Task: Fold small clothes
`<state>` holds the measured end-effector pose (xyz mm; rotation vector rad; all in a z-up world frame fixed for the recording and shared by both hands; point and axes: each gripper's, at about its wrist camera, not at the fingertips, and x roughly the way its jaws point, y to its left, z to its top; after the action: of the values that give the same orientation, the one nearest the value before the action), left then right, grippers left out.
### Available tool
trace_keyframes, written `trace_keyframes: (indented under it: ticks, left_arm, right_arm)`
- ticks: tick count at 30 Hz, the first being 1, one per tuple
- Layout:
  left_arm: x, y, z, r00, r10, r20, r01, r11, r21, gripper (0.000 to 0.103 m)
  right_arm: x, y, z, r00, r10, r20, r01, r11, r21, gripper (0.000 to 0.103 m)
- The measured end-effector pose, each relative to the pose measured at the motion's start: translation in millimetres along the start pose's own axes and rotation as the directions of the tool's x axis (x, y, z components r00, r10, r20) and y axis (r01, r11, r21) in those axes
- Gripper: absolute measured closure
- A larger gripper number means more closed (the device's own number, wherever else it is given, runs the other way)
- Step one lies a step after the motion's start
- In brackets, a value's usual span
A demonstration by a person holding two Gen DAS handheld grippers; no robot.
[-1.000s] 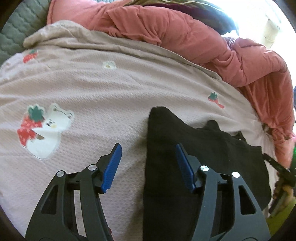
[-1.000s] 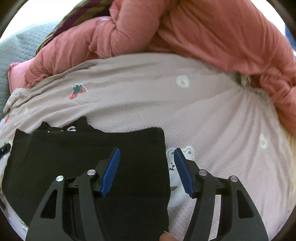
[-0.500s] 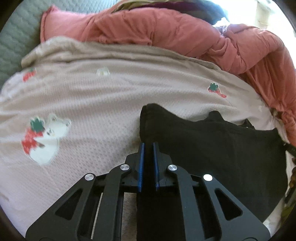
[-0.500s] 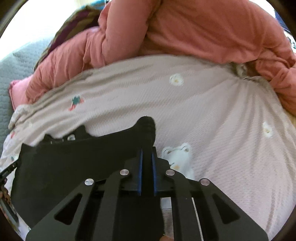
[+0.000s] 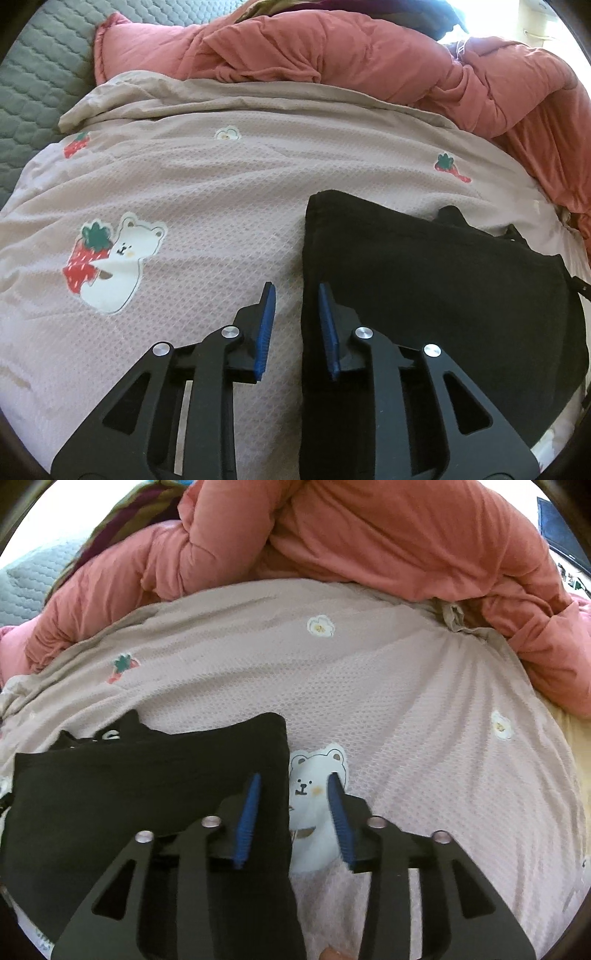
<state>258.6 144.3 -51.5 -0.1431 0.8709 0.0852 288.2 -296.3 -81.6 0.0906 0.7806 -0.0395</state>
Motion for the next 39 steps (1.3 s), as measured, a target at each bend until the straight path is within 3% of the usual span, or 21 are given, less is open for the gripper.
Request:
trace_keyframes:
  ticks: [4,8,19,27,39]
  left_arm:
    - [-11.0,0.7,-3.5,1.0,0.013,0.011,-0.013,1.0,-0.01,0.081]
    - [-25.3,3.4,-6.3,0.999,0.019,0.028,-0.018,1.0,-0.022,0.069]
    - [-49.2,4.7,-21.2,0.999,0.04,0.031,-0.039,0.999,-0.022,0.044]
    - [-61.8,12.2,-21.7,0.998,0.04,0.039,-0.038,0.998,-0.044,0.024]
    - [-61.0,37.9,-16.5,1.0,0.027,0.007,-0.026,0.99,-0.136,0.014]
  right_arm:
    - [-24.7,9.0,-7.1,0.999,0.025,0.04,-0.024,0.999,-0.031,0.049]
    - [-46.0,22.2,-18.8,0.996,0.071,0.06,-0.066,0.995,-0.078,0.039]
    - [-83.2,93.1,-57.7,0.972,0.233,0.022,-0.221,0.944,-0.245,0.021]
    - [-105.8,164.8,-79.7,0.943,0.334,-0.014,-0.309,0.857,-0.412,0.014]
    - [-113.3,261.1,-116.9,0.921,0.38,-0.091,-0.352,0.708,-0.613,0.013]
